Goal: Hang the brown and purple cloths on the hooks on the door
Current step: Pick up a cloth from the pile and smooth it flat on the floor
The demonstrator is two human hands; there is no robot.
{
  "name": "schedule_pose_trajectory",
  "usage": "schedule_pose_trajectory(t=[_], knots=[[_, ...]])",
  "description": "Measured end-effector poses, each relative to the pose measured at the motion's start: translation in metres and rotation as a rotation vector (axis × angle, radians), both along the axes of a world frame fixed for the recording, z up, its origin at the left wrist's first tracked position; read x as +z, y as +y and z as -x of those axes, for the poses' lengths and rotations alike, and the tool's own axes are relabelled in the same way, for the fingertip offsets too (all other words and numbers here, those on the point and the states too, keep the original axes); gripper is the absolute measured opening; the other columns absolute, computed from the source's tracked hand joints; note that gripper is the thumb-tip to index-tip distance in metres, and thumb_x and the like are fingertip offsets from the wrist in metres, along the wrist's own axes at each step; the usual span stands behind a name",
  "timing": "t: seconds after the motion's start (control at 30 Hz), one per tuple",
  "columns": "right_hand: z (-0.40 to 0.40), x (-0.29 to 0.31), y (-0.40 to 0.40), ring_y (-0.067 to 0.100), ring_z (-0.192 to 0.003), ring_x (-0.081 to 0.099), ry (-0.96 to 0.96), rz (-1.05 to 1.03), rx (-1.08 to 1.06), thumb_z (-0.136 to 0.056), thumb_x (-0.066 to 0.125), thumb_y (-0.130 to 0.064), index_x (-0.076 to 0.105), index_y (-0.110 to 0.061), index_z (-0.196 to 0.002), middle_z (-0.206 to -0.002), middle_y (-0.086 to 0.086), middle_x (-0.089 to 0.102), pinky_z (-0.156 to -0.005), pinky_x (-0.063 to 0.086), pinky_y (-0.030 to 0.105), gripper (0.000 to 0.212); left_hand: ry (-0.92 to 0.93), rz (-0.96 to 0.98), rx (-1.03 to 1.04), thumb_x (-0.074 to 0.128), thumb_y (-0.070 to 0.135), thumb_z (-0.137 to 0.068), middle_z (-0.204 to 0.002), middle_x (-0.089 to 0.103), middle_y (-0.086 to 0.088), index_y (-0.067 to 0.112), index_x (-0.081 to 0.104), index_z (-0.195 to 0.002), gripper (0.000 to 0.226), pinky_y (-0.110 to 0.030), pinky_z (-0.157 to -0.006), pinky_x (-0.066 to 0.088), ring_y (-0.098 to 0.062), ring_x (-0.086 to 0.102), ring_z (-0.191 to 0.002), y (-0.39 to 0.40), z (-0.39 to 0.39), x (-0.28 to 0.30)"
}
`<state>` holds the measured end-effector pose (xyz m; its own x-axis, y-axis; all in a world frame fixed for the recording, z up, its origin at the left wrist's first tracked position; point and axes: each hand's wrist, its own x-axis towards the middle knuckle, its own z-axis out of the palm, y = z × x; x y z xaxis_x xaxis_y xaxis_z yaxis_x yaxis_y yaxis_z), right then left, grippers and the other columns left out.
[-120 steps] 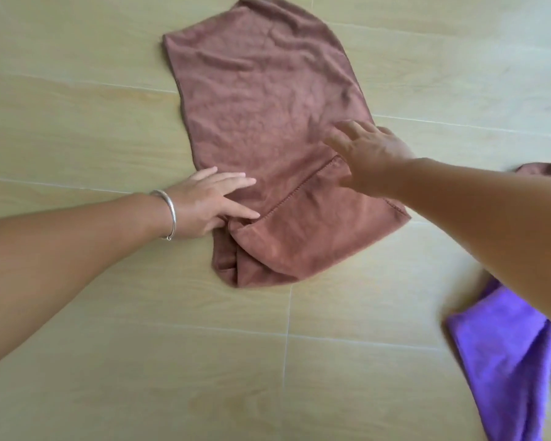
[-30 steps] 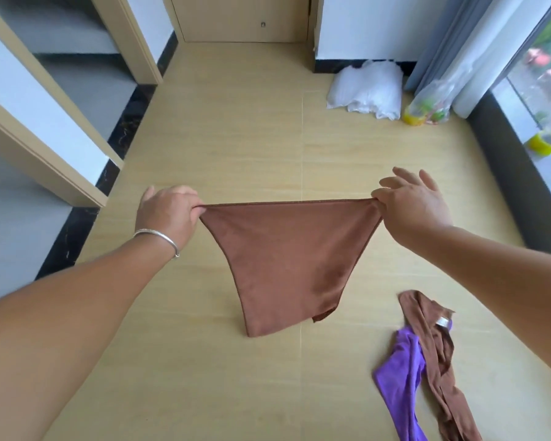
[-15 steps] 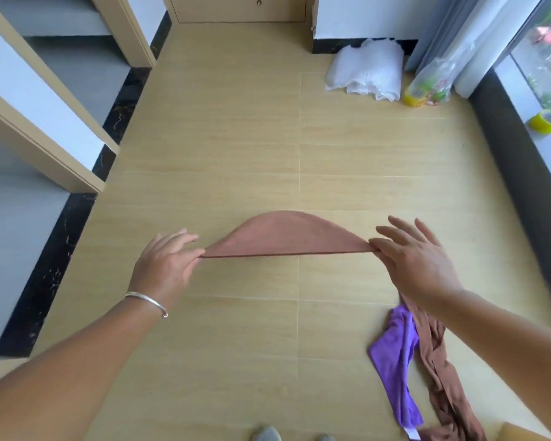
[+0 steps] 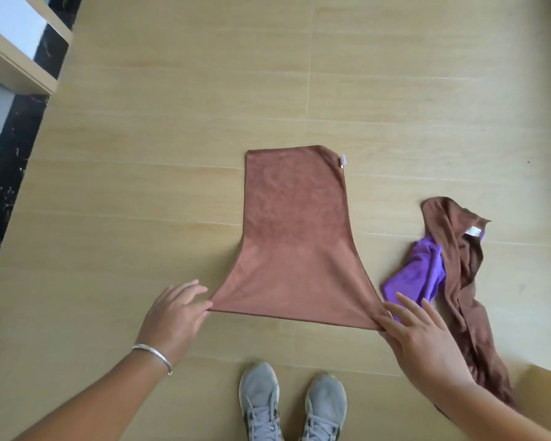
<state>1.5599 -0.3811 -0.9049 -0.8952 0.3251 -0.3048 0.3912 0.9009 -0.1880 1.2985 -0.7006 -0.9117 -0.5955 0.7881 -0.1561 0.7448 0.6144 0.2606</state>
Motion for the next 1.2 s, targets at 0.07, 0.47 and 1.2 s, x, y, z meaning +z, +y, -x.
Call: schedule_pose_trajectory(t=[0.07,0.47,1.2], knots=[[-0.015,-0.026,-0.011,0.029,-0.113,0.063,-0.034,0.018,-0.009,-0.101,0.008,-0.05,0.076,-0.024,-0.093,-0.104,-0.001,0.071,-0.097,0.047,0.051,0.073,-0.028,0.026,-0.011,0.091,0.01,-0.058,-0.089,0.072,-0.008,0.013,0.075,-0.068,0.019,-0.038,-0.076,0.056,-0.029,0.07,-0.089,-0.012,-0.019,-0.026],[0.046,-0.127,0.021,0.034,-0.112,0.061,0.126,0.037,-0.192,-0.08,0.077,-0.015,0.074,-0.014,-0.083,-0.101,0.006,0.071,-0.096,0.045,0.052,0.004,-0.115,-0.017,0.255,0.037,0.036,-0.085,-0.103,0.066,-0.013,0.005,0.068,-0.081,0.044,-0.041,-0.081,0.051,-0.035,0.063,-0.089,0.026,0.014,-0.115],[0.212,-0.354,0.092,0.023,-0.146,0.021,0.212,-0.057,0.087,-0.092,0.045,-0.054,0.035,-0.026,-0.148,-0.158,0.004,0.025,-0.118,0.018,0.046,0.063,0.165,0.038,-0.056,0.035,0.064,-0.086,-0.16,0.014,-0.006,0.033,0.016,-0.151,0.074,-0.053,-0.115,0.014,-0.023,0.016,-0.146,0.178,0.096,-0.356]])
